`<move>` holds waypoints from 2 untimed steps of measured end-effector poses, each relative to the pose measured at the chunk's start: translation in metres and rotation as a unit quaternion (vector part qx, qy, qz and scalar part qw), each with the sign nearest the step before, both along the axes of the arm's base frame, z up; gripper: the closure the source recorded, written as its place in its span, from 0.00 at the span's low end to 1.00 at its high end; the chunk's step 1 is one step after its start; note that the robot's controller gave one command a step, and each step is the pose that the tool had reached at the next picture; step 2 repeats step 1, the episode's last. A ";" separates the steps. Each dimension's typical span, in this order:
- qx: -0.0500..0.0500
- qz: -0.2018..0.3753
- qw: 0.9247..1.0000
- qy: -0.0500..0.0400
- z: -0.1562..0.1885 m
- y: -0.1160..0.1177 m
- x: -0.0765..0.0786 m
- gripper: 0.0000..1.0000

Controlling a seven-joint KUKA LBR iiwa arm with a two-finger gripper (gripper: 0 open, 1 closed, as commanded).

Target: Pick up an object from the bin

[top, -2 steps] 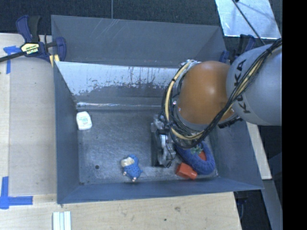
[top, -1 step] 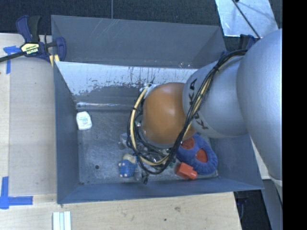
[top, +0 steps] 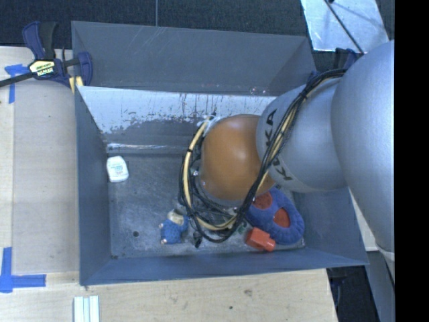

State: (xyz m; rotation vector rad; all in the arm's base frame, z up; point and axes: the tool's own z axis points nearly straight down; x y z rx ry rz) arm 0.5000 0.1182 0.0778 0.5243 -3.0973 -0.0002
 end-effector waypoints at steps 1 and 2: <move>0.001 0.005 1.000 -0.006 0.169 0.000 0.001 1.00; 0.001 0.005 1.000 -0.006 0.169 0.000 0.001 1.00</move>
Offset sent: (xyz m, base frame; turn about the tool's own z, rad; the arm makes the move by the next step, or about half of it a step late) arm -0.0019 -0.0003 0.1645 -0.0130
